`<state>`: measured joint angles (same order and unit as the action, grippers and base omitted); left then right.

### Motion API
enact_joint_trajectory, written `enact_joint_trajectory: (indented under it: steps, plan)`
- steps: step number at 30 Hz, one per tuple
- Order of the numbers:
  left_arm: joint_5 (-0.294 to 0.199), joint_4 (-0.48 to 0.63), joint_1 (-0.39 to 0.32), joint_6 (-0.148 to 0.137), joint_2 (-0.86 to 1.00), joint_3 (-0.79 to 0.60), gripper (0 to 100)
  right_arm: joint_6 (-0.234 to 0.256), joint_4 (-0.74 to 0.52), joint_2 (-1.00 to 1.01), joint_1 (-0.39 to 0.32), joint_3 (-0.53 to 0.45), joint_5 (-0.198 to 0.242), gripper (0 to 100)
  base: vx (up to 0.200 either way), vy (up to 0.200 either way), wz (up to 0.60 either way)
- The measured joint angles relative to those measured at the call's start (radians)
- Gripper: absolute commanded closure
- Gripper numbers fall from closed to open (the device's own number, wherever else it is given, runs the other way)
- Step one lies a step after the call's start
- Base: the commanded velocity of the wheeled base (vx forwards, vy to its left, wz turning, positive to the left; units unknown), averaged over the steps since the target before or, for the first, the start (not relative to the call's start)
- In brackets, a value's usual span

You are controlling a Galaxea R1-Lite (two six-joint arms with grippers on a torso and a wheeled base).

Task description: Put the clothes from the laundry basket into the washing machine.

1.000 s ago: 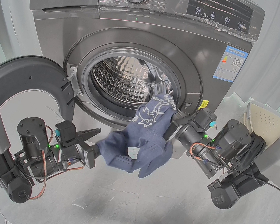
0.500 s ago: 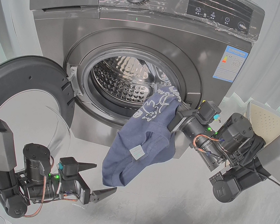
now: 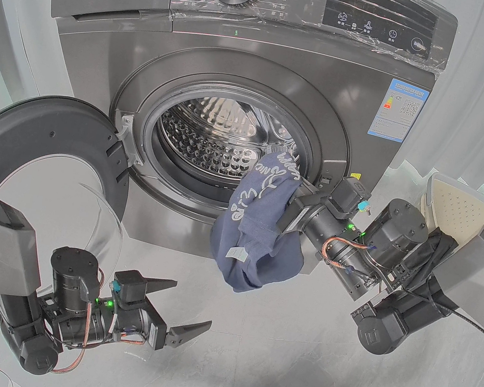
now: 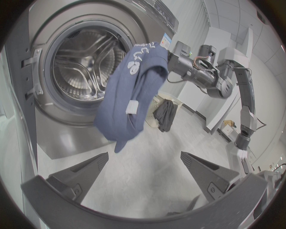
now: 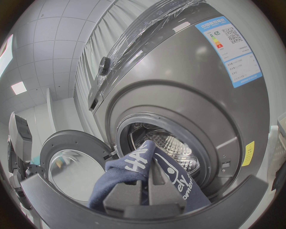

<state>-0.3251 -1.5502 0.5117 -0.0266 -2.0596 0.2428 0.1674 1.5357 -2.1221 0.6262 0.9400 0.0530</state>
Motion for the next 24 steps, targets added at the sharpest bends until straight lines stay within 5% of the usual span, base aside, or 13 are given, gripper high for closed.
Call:
enact_joint_trajectory:
  steps: [10,24]
  plan:
    - [0.038,0.0,0.008,0.034,-0.02,0.242,0,-0.002,-0.01,-0.011,0.043,0.006,-0.012,100,0.0,0.0,0.0]
    - [0.071,0.003,0.018,0.037,-0.129,0.403,0,-0.002,-0.016,-0.009,0.115,0.002,-0.026,100,0.0,0.0,0.0]
